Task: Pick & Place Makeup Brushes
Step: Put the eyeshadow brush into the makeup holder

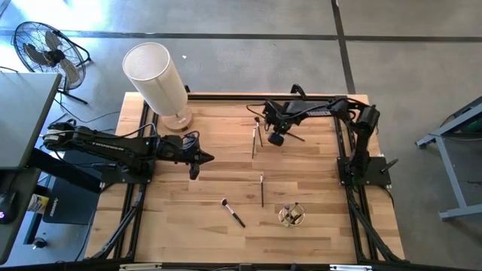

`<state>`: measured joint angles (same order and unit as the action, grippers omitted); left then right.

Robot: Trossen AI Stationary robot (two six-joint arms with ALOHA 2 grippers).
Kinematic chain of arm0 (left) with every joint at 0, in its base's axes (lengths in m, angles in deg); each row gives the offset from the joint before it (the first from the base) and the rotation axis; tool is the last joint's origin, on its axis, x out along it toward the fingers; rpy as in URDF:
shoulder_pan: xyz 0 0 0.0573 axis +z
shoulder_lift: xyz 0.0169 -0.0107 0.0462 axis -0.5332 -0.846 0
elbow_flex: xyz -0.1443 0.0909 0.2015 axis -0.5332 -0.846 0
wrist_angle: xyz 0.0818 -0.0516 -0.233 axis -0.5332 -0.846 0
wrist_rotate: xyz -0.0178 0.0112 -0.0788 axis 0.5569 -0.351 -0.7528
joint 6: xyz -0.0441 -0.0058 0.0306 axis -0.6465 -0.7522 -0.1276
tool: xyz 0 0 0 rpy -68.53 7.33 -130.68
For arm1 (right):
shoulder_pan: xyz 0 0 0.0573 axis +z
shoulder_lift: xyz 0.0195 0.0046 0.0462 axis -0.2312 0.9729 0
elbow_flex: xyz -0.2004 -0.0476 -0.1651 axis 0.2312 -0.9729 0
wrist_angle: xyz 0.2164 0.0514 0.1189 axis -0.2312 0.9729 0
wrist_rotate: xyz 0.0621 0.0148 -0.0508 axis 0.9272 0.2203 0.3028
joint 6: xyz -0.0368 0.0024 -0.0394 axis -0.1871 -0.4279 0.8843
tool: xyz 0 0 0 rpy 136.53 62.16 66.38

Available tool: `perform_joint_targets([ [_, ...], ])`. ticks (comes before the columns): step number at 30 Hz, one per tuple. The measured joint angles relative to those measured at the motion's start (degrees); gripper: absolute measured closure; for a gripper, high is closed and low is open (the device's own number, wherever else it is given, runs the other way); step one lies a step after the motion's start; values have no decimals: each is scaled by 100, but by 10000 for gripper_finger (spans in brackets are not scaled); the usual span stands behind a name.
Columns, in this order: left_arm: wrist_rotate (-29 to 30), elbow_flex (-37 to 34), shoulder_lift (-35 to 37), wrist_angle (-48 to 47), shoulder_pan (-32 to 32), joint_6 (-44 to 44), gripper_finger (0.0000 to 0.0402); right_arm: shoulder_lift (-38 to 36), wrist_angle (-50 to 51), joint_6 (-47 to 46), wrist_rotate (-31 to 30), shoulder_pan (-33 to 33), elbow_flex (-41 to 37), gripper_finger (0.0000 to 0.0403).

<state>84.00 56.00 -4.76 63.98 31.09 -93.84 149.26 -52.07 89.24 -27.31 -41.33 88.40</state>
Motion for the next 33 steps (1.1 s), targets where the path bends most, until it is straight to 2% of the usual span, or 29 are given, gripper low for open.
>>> perform_joint_targets([
  [3, -50, 0, 0, 4, -2, -15, 401, -125, 169, 3, 146, 149, -25, 400],
  [8, -105, 7, 0, 31, -2, -354, 401, -751, 594, -34, 893, 307, -160, 402],
  [14, -120, 7, 0, 35, -2, -813, 401, -2231, 485, -417, 1006, 592, -1008, 403],
  [19, -118, 8, 0, 40, -2, -1020, 401, -3926, 187, -1292, 933, 1187, -1928, 402],
  [21, -118, 7, 0, 49, -2, -1050, 401, -4641, 49, -1747, 825, 1531, -2312, 402],
  [27, -9, 8, 0, 105, -2, -1045, 401, -6724, -728, -2829, 9, 2864, -2986, 402],
  [30, 33, 7, 0, 107, -2, -1039, 401, -7441, -1424, -3046, -469, 3645, -3140, 402],
  [33, 35, 7, 0, 107, -2, -1039, 401, -7792, -2201, -2883, -927, 4493, -3330, 402],
])
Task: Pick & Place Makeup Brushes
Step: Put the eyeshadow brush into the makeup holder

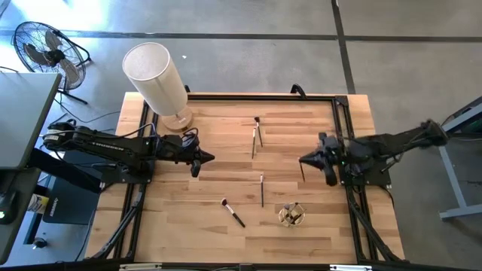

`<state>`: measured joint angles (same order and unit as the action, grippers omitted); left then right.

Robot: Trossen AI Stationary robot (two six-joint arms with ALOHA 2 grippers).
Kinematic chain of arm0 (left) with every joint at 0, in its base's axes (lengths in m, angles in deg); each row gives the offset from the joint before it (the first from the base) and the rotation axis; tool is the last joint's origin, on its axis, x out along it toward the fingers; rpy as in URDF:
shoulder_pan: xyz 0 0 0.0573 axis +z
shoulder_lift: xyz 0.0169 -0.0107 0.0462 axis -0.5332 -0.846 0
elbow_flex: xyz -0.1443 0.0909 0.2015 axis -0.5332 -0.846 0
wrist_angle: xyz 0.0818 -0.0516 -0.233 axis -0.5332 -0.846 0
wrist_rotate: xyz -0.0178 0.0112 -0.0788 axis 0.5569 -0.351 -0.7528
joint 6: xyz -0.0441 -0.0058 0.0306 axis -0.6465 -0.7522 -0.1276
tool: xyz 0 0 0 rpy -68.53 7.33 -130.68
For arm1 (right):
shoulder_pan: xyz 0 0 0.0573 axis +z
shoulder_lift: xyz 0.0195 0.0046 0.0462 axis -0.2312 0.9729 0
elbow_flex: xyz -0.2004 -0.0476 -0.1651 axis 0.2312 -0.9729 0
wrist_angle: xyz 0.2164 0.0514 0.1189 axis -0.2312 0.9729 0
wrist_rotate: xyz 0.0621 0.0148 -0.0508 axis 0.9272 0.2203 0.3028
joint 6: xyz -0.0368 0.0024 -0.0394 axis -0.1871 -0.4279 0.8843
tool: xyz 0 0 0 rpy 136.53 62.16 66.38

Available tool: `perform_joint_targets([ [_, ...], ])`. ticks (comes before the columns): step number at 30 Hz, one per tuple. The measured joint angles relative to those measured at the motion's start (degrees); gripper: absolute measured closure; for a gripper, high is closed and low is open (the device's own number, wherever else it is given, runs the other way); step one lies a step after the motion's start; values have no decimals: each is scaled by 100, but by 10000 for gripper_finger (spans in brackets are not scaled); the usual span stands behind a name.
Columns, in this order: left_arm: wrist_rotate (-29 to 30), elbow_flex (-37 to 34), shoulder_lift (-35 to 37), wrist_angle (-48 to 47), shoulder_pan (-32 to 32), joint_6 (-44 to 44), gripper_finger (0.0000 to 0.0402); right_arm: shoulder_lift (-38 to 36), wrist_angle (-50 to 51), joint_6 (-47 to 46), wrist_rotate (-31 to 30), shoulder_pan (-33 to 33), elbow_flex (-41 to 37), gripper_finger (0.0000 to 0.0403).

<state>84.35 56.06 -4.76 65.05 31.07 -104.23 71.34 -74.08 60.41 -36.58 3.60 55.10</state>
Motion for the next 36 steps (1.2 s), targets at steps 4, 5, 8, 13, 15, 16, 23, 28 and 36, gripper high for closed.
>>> perform_joint_targets([
  [4, -2, 0, 0, 11, 0, -73, 401, -6, -1100, 474, -581, 1047, -213, 402],
  [5, 4, 0, 0, 11, 0, -130, 401, 51, -1281, 550, -738, 1279, -263, 402],
  [8, 17, 0, 0, 14, 0, -166, 401, 262, -1797, 613, -1122, 1852, -509, 402],
  [13, 15, 0, 0, 15, 0, -446, 401, 760, -2664, 432, -1586, 2550, -916, 402],
  [15, 15, 0, 0, 15, 0, -446, 401, 969, -3080, 500, -1752, 2715, -1050, 402],
  [16, 15, 0, 0, 15, 0, -446, 401, 1058, -3322, 602, -1805, 2775, -1101, 402],
  [23, 15, 0, 0, 15, 0, -446, 401, 1457, -4448, 861, -1661, 2858, -1417, 402],
  [28, 13, 0, 0, 15, 0, -459, 401, 1718, -4871, 850, -1624, 2858, -1712, 402],
  [36, -7, 0, 0, 15, 0, -463, 401, 2422, -4899, 499, -1385, 2855, -1898, 403],
])
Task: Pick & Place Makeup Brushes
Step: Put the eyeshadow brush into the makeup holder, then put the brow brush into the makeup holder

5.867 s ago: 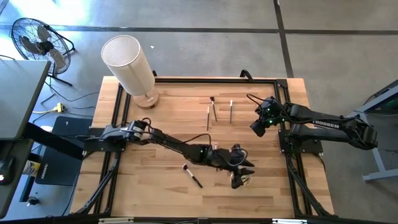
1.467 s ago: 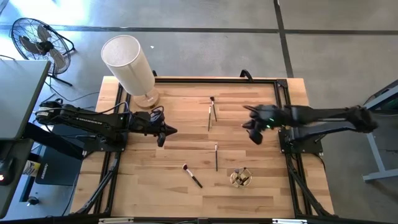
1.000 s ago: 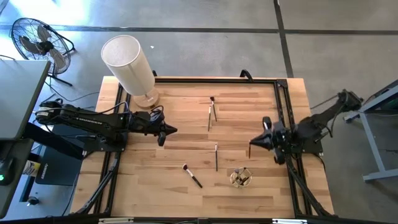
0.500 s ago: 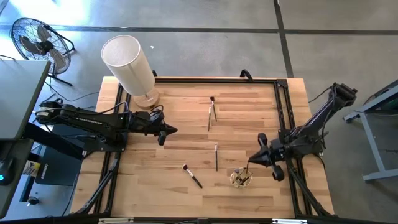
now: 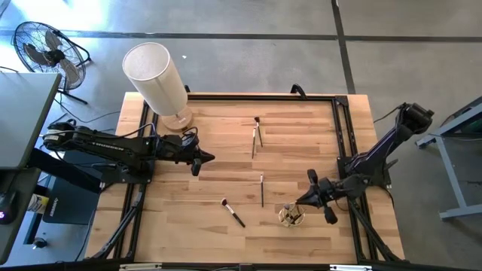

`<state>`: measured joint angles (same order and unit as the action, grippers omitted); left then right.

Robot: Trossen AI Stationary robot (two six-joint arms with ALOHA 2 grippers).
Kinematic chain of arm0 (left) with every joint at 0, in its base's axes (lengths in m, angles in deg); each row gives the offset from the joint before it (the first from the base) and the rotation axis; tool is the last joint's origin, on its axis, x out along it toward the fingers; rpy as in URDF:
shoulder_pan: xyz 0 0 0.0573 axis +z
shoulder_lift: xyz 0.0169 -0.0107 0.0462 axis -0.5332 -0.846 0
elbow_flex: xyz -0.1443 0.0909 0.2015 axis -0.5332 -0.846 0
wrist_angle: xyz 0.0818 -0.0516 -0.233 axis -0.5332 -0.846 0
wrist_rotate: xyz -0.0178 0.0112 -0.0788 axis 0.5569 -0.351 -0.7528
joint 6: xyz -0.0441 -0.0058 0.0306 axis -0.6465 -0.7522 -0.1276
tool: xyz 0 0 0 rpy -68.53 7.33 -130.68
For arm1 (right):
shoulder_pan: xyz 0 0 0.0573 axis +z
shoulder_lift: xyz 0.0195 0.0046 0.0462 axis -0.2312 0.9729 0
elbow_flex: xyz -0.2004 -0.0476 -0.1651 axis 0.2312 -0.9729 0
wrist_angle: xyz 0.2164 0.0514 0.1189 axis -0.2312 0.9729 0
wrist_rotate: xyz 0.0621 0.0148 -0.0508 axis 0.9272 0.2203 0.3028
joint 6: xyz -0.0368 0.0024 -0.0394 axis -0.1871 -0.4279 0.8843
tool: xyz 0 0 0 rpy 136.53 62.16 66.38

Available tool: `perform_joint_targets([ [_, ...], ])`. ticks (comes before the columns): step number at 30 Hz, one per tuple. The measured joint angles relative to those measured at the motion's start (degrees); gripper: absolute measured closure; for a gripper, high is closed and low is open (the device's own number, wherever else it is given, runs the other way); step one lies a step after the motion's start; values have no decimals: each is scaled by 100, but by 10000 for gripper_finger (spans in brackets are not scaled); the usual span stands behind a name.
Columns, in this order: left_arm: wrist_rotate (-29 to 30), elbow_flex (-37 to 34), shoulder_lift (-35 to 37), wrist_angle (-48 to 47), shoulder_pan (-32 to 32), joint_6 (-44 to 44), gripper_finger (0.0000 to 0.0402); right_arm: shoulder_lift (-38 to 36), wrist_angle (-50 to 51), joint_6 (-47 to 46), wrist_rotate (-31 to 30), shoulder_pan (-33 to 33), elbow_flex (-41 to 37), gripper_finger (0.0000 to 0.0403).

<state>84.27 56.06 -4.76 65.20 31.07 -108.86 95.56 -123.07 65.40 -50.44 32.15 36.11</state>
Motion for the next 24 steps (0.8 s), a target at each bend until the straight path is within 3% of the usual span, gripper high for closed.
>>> perform_joint_targets([
  [6, 1, 0, 0, 0, 0, -2, 401, 157, -2, -449, -22, -2, 6, 388],
  [15, 3, -2, 0, 0, 0, -2, 401, -66, 35, -500, 171, -13, 7, 309],
  [19, 5, -2, 0, 0, 0, 2, 401, -343, 32, -49, -147, -59, 7, 288],
  [24, 7, -4, 0, 0, 0, -9, 401, -831, 26, 492, -785, -292, 18, 296],
])
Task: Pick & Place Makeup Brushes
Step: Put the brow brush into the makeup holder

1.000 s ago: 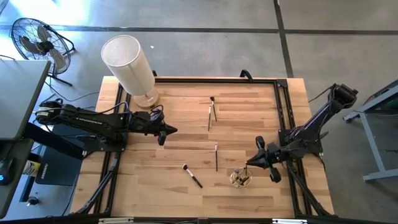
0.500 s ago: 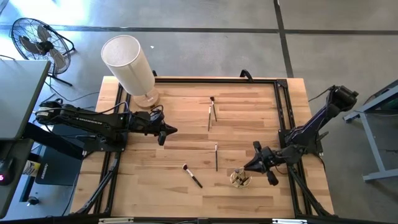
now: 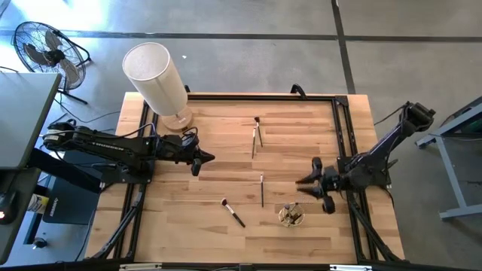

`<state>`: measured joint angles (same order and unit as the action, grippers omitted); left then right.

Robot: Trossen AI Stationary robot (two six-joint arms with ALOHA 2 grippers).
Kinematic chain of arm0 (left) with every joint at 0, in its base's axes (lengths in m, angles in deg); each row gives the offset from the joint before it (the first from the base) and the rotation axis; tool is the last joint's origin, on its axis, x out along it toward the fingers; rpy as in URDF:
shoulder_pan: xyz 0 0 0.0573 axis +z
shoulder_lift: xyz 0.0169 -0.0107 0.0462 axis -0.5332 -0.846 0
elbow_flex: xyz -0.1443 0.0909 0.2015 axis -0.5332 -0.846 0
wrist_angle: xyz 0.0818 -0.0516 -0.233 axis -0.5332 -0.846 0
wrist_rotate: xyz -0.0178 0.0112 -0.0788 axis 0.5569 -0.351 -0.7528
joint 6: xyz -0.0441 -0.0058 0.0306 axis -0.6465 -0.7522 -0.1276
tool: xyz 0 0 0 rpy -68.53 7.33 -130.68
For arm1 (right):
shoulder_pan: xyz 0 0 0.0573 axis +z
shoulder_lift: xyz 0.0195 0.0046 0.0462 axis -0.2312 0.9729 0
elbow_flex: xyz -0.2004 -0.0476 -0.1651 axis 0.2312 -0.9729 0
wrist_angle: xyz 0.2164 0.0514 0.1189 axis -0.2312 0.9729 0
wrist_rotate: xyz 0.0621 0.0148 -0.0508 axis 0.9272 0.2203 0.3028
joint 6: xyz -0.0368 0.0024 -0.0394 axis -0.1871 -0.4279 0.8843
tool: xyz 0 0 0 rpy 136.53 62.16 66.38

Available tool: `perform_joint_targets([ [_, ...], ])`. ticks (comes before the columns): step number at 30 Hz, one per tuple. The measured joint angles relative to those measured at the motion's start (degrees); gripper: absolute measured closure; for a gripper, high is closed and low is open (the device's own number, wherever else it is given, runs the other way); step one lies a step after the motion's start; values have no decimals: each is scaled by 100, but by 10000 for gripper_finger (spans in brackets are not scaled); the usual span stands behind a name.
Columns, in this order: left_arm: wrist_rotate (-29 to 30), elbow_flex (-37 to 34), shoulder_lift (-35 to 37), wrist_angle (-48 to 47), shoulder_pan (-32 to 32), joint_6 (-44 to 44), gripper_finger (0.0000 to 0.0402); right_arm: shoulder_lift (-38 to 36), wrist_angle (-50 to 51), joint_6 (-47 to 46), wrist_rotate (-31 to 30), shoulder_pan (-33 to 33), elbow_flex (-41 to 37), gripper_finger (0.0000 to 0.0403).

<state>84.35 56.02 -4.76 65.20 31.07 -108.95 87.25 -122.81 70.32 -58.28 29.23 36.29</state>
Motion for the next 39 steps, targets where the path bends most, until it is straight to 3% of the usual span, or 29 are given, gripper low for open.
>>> perform_joint_targets([
  [5, 98, 0, 0, 2, 0, 6, 401, -362, 654, 214, -381, -585, 327, 332],
  [9, 149, -5, -117, -10, 0, 78, 401, -217, 2476, 212, -296, -1455, 1301, 361],
  [12, 102, -7, -120, 13, 0, 263, 401, 201, 3633, 61, 151, -2364, 2156, 378],
  [19, 70, -7, -122, 0, 0, 779, 401, 2081, 4839, -107, 1444, -4107, 4093, 388],
  [26, 59, -7, -122, -6, 0, 1399, 401, 4255, 6559, -761, 1552, -5118, 6310, 358],
  [30, 57, -4, -122, -7, 0, 1723, 402, 5359, 7631, -1200, 1992, -5648, 7469, 330],
  [34, -36, -4, -122, -12, 2, 2033, 402, 6319, 8421, -1588, 2354, -6113, 8345, 299],
  [39, -380, -4, -122, -47, 0, 2223, 401, 7221, 8929, -1794, 2389, -6492, 9012, 259],
])
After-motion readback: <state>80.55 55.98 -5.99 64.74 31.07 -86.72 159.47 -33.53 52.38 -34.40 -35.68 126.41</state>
